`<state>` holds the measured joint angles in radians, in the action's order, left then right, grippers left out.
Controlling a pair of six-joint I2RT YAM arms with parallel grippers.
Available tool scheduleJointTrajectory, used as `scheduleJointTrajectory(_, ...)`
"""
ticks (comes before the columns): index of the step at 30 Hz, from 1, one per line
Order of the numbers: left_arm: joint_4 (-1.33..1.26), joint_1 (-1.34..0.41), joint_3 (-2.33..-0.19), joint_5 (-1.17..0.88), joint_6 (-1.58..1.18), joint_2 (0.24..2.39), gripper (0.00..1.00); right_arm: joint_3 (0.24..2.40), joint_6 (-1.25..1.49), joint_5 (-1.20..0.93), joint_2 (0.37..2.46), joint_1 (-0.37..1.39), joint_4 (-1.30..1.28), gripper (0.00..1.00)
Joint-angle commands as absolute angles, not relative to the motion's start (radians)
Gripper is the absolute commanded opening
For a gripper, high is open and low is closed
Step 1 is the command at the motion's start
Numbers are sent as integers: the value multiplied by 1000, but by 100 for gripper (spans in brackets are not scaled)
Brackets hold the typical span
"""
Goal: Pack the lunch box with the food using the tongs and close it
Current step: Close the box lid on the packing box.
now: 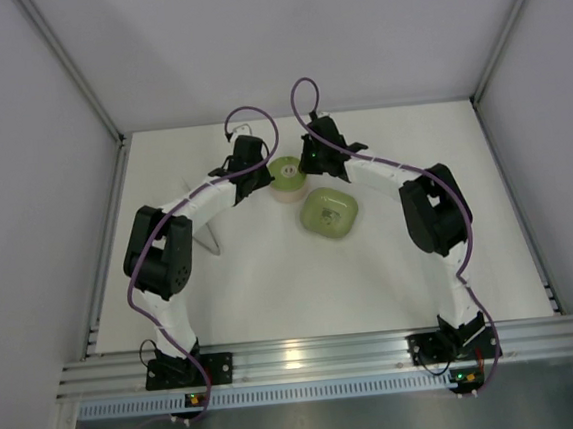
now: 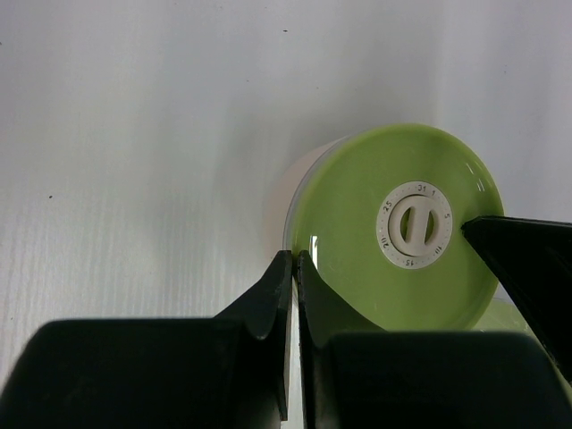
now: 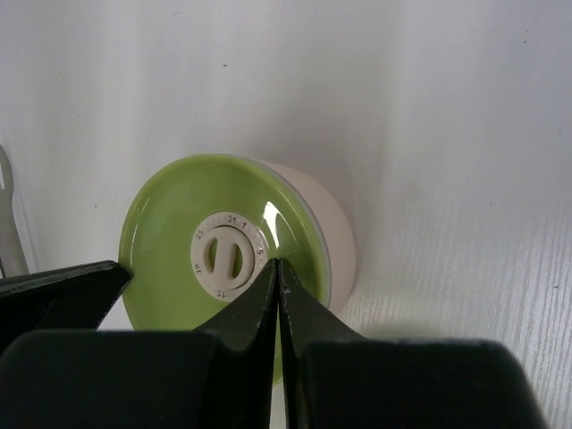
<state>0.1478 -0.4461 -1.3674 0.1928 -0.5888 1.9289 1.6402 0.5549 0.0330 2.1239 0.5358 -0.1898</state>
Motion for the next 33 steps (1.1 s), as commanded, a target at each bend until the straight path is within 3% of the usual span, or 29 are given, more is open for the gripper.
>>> scheduleJointTrajectory(1,393,-465,-1330,164,-558,2003,0,1545,541,109,2221,558,-341,0)
scheduleJointTrajectory(19,397,-465,-1336,164,-557,2003,1,1460,563,106,2201,571,-308,0)
scheduleJointTrajectory(24,403,-465,-1344,163,-557,2000,6,1459,563,97,2181,571,-313,0)
scheduleJointTrajectory(33,411,-465,-1362,166,-549,1977,26,1482,551,87,2158,571,-336,0)
